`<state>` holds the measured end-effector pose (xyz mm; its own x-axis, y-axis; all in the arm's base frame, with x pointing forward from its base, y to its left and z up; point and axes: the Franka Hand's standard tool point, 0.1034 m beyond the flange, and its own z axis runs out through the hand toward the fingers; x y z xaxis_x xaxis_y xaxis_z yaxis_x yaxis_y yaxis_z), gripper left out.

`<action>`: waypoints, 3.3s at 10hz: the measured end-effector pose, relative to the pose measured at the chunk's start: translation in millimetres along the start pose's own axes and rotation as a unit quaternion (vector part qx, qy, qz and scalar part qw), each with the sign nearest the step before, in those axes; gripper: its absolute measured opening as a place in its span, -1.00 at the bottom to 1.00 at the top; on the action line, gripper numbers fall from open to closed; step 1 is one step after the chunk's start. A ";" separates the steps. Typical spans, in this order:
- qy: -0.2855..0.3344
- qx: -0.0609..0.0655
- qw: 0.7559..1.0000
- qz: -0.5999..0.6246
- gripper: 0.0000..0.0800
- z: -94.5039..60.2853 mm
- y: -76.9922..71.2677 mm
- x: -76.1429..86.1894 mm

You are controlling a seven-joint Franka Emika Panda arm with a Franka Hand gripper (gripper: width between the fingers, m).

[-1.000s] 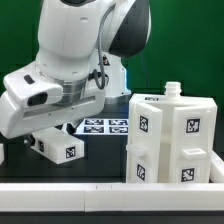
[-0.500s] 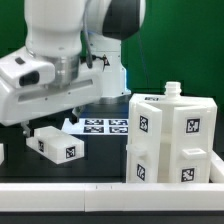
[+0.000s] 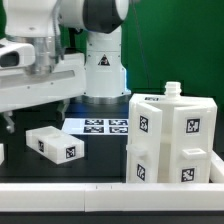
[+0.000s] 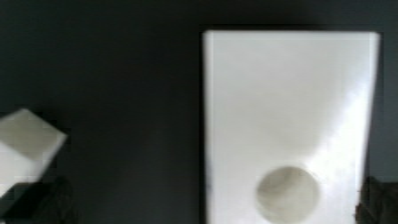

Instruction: Assemble cabinet

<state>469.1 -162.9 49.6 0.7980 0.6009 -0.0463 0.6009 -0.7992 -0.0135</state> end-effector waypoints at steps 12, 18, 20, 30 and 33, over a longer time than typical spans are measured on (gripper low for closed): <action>0.115 -0.020 0.992 0.054 0.99 0.4 -11.8 30.0; 0.116 -0.002 0.988 0.097 0.99 4.7 -41.6 76.6; 0.122 -0.006 0.991 0.060 0.99 -5.7 -23.0 62.9; 0.298 -0.041 0.950 0.083 0.99 -63.4 13.0 20.3; 0.323 -0.032 0.940 0.107 0.99 -101.0 10.7 41.9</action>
Offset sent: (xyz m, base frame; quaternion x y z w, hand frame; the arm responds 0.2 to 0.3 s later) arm 0.0295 0.0616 0.0085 0.0365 0.2271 0.0245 0.9729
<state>513.5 -144.6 148.4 0.7485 0.3286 0.5760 0.4093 -0.9123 -0.0115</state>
